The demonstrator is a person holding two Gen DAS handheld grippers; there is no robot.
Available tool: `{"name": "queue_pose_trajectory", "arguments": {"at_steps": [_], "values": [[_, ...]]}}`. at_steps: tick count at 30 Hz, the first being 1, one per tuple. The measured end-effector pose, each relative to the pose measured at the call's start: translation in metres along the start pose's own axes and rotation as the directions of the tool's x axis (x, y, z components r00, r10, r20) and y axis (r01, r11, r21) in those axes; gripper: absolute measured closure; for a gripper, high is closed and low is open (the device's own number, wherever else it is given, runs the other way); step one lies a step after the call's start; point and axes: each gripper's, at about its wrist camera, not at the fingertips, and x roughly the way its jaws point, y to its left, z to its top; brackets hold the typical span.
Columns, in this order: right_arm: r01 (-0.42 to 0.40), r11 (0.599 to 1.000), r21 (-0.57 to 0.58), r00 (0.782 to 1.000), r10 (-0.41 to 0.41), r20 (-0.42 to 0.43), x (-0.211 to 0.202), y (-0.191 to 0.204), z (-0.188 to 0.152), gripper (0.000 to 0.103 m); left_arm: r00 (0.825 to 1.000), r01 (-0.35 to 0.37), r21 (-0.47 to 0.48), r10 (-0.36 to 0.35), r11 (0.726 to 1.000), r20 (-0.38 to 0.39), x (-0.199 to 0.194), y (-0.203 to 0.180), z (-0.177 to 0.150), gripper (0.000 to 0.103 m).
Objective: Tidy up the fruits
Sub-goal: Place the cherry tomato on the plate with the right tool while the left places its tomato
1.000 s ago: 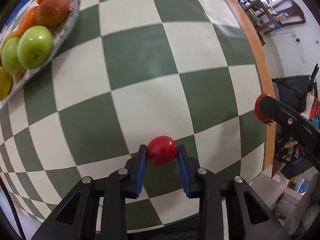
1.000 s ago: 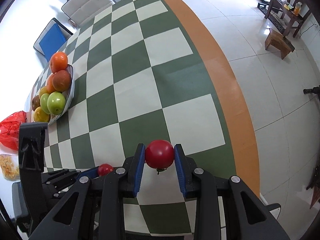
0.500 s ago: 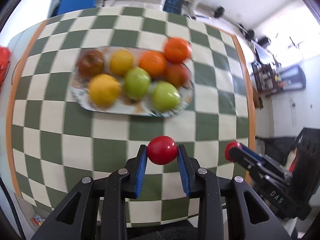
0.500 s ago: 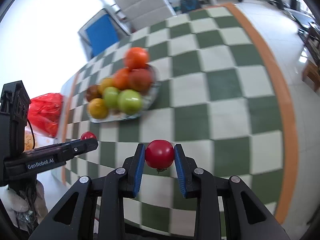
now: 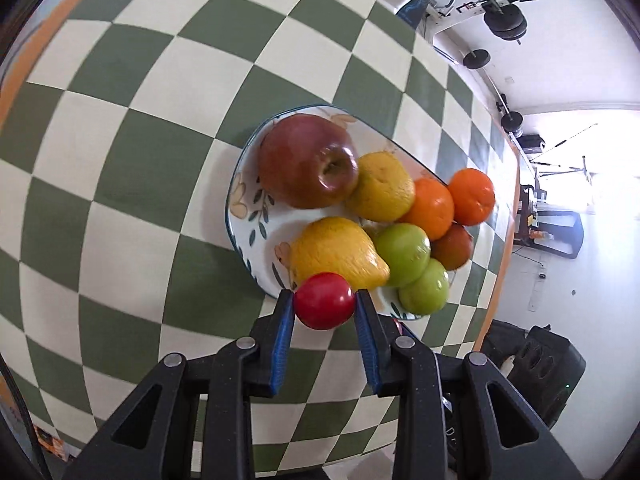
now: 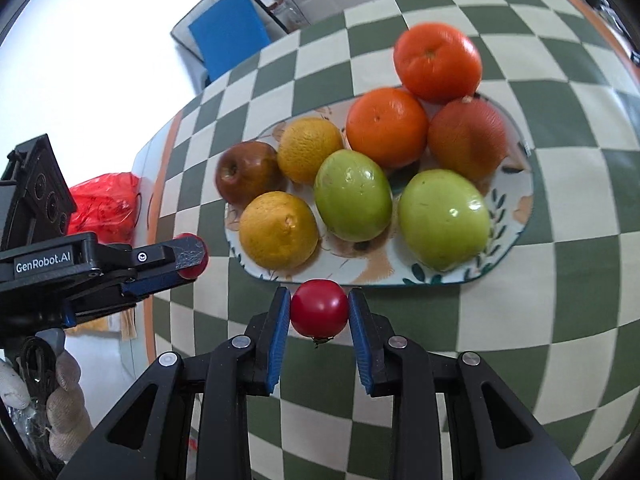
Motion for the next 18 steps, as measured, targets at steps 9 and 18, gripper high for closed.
{"name": "queue_pose_trajectory", "arguments": {"at_steps": [9, 18], "values": [[0.058, 0.998, 0.033, 0.998, -0.058, 0.002, 0.035, 0.000, 0.015, 0.068, 0.999, -0.015, 0.001, 0.015, 1.000, -0.048, 0.014, 0.008, 0.023, 0.066], [0.182, 0.983, 0.034, 0.983, -0.183, 0.021, 0.011, 0.004, 0.012, 0.022, 0.977, -0.213, 0.134, 0.209, 0.968, 0.050, -0.010, -0.001, 0.004, 0.028]]}}
